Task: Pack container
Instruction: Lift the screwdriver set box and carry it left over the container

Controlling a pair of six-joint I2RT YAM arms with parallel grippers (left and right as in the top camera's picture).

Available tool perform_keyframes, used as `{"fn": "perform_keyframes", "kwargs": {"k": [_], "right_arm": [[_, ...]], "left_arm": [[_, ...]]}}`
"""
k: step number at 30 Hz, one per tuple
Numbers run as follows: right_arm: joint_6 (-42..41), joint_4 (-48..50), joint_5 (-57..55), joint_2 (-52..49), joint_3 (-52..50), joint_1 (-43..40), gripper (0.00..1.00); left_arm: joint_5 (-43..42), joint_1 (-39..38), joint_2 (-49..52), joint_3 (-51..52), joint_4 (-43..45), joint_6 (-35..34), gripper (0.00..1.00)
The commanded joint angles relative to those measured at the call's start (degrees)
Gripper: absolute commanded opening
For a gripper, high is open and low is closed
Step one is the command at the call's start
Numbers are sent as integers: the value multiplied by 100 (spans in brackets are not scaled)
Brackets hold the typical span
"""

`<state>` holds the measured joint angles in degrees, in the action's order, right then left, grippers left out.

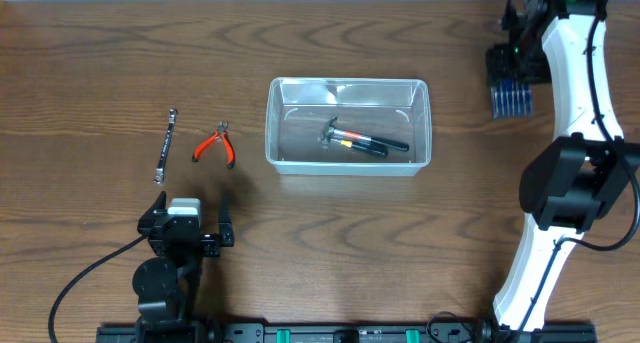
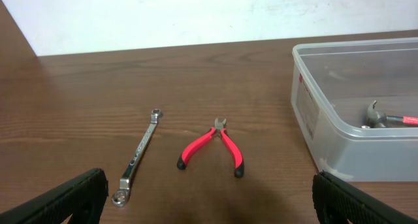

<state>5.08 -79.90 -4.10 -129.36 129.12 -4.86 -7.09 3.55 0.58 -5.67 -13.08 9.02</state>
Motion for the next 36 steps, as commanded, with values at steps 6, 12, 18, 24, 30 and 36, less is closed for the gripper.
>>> {"fn": "perform_keyframes", "kwargs": {"k": [6,12,18,24,30,36], "right_arm": [[448,-472,11,-28,1108,481,1],[1023,-619,275,-28,1641,1034,1],[1394,-632,291,-28,1947,1609,1],[1764,-660,546,52,2041,2188,1],[2120,-739,632,133,2041,2710,1],[2830,-992,1279,133,2041,3012,1]], "left_arm": [[44,24,-35,144,-48,-9,98],[44,24,-35,144,-48,-9,98],[44,24,-35,144,-48,-9,98],[44,24,-35,144,-48,-9,98],[44,24,-35,144,-48,-9,98],[44,24,-35,144,-48,-9,98]]}}
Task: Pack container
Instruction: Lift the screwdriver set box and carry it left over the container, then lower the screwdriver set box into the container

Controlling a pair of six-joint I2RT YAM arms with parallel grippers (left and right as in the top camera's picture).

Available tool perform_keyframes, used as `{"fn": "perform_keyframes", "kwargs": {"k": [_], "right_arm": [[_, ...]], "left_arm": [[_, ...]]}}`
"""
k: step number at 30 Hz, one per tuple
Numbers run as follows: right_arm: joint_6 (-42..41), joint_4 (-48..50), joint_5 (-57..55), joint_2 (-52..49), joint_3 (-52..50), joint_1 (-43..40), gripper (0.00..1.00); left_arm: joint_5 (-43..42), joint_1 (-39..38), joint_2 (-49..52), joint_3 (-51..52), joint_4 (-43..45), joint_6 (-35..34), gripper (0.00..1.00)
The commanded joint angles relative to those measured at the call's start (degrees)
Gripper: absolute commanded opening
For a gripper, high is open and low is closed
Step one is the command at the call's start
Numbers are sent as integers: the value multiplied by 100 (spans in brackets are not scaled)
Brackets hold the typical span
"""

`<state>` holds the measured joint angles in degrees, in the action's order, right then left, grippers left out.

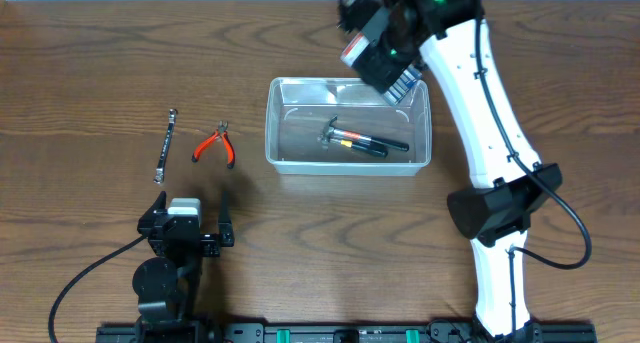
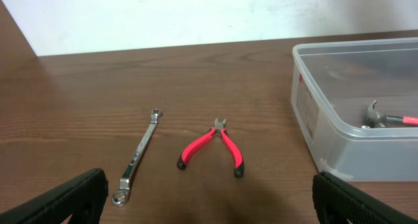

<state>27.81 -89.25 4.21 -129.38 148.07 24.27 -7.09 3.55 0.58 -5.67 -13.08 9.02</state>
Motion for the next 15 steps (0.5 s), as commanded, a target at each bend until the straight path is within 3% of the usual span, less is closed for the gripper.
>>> {"fn": "perform_keyframes", "kwargs": {"k": [1,15], "right_arm": [[664,-87,520,136,144,129,1],[999,-24,695,74,87,208,1]], "left_arm": [[44,24,-35,144,-48,-9,98],[44,24,-35,144,-48,-9,98]]}}
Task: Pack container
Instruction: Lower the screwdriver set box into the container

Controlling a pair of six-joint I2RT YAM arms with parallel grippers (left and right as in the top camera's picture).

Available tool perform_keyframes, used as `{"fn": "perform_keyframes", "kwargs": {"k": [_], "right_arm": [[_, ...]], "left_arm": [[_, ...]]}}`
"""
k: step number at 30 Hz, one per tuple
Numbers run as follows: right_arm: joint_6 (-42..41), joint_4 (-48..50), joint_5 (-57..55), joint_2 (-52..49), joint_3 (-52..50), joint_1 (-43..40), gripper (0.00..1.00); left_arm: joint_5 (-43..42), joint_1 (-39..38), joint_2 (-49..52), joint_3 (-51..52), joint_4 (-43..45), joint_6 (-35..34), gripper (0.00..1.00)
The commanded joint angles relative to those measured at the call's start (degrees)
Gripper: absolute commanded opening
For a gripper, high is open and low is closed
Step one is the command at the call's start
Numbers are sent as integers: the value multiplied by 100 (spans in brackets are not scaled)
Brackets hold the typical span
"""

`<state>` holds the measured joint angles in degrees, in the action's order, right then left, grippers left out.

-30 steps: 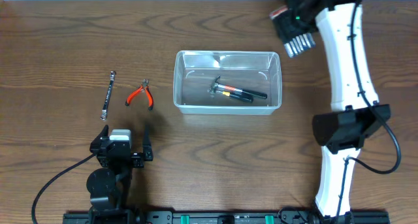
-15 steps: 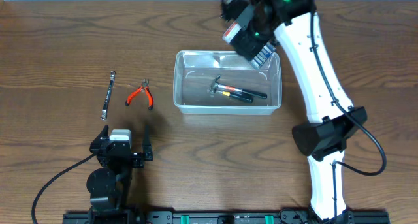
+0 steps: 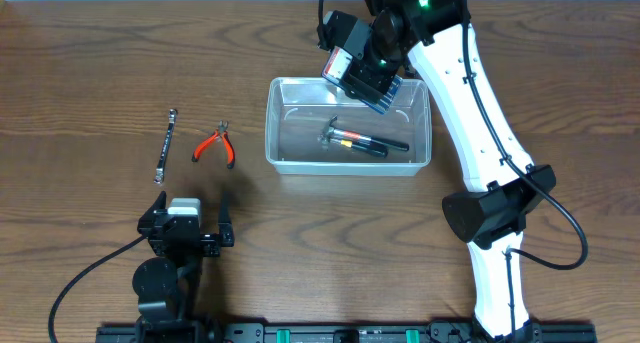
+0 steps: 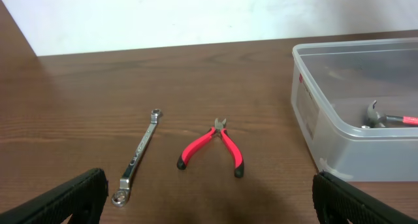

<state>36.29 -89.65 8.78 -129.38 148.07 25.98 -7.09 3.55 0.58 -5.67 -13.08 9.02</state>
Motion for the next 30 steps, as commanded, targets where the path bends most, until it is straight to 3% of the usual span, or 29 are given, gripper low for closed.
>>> {"fn": "perform_keyframes", "kwargs": {"k": [1,30], "right_arm": [[153,22,332,55,61,42,1],[693,186,308,-671,15,-11,3]], "left_arm": [[44,24,-35,144,-48,-9,98],[44,24,-35,144,-48,-9,98]]}}
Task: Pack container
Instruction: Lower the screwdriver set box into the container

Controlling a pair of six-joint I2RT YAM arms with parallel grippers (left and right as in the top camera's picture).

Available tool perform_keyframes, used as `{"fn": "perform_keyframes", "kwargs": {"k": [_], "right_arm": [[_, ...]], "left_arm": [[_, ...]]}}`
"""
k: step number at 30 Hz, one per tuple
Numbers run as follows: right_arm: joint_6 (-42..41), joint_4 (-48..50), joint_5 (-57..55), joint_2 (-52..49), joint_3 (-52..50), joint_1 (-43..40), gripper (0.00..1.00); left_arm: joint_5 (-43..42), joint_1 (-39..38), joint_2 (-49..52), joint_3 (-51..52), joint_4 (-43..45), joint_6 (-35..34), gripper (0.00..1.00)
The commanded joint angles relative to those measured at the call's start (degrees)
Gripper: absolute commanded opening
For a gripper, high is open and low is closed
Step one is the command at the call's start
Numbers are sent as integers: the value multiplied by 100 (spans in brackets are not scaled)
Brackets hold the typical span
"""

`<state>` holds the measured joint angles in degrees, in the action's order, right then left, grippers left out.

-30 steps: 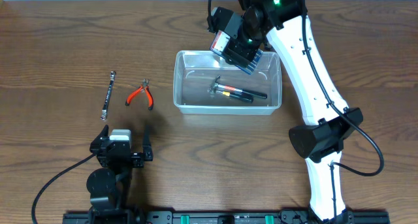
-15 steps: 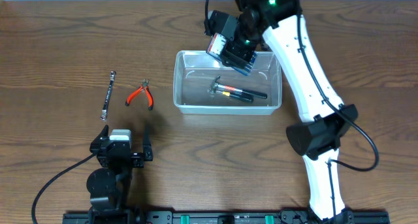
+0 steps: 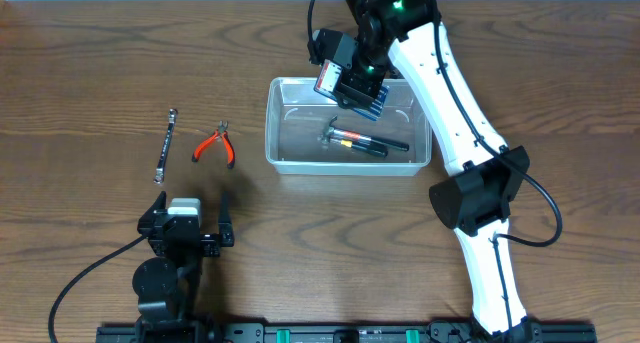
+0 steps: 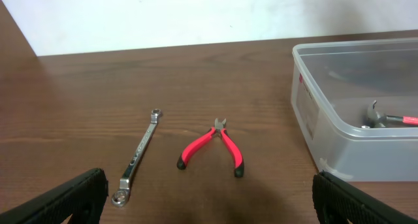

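Observation:
A clear plastic container stands mid-table with a hammer lying inside; its near wall and the hammer's head also show in the left wrist view. My right gripper is shut on a blue tool set with a red-and-white label, held tilted over the container's back middle. My left gripper rests open near the front edge, fingers wide apart around nothing. Red-handled pliers and a steel wrench lie left of the container.
The right arm's white links span the container's right side from the front edge. The table's back edge meets a white wall. Bare wood lies between the pliers and the left gripper.
The right gripper has moved the blue tool set slightly left and toward the container's inside, from over the back rim. The left arm, pliers and wrench have not moved.
The right gripper was first at the blue tool set at the table's far right. Then it held the set over the container's back right corner, then over the back rim, and now over the back middle. The left gripper stayed open throughout.

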<state>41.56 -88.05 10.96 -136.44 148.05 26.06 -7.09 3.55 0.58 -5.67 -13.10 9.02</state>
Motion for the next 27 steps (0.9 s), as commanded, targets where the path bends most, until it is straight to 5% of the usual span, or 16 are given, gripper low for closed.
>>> {"fn": "perform_keyframes", "kwargs": {"k": [1,27], "right_arm": [[247,24,90,35,2,-42,3],[737,503,133,35,-1563,-245,1]], "left_arm": [[44,24,-35,144,-46,-9,98],[44,24,-35,144,-46,-9,98]]}}
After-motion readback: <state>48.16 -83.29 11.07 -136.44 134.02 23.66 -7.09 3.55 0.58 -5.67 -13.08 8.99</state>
